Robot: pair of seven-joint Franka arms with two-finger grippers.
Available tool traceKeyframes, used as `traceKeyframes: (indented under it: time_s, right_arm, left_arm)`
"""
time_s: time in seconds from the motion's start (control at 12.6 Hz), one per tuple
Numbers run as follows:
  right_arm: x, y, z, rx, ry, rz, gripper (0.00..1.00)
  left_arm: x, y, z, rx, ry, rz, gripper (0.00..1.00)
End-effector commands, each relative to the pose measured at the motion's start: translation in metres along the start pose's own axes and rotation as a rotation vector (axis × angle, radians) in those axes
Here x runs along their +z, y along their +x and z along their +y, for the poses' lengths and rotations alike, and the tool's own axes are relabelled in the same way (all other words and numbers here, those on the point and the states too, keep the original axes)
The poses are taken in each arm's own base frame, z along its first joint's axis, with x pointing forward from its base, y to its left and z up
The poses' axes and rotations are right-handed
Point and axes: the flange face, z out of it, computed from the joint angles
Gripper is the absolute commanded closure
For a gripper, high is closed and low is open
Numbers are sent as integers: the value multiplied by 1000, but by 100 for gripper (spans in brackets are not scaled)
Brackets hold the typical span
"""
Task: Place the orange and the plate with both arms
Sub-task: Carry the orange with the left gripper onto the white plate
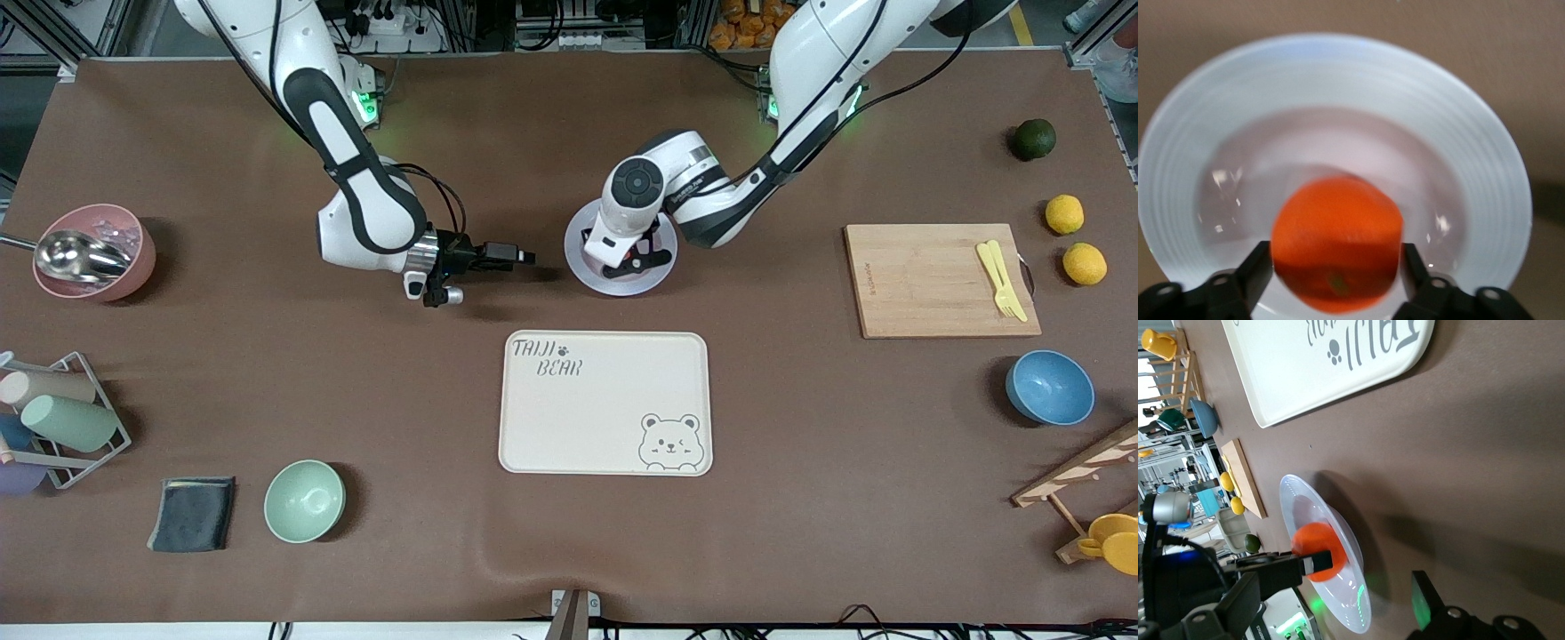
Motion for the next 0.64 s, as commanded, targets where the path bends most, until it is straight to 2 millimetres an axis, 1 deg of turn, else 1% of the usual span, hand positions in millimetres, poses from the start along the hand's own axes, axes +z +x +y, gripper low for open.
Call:
traceKeyframes:
  time_s: [0.0,0.16,0.24,0.32,0.4,0.48,0.56]
  right_arm:
    - [3,-4,-2,-11,2,33,0]
    - [6,-7,-2,-2,6,35,0]
    - [14,-13,-5,-6,22,41,1]
    - [21,-19,-6,-19,40,65,6]
    - [25,-21,-7,-24,55,77,9]
    - [30,-25,-7,-25,52,68,12]
    - [35,-28,-6,-17,59,67,13]
  left_arm:
    - [-8,8,1,17,5,43,0]
    - [-31,10,1,5,-9,85,0]
    - [-53,8,0,5,-13,128,0]
    - [-80,8,-3,-6,-19,173,0]
    - [-110,13,-10,-26,-29,223,0]
    - [-135,23,-21,-53,-36,265,0]
    - [-162,34,-32,-79,-50,306,0]
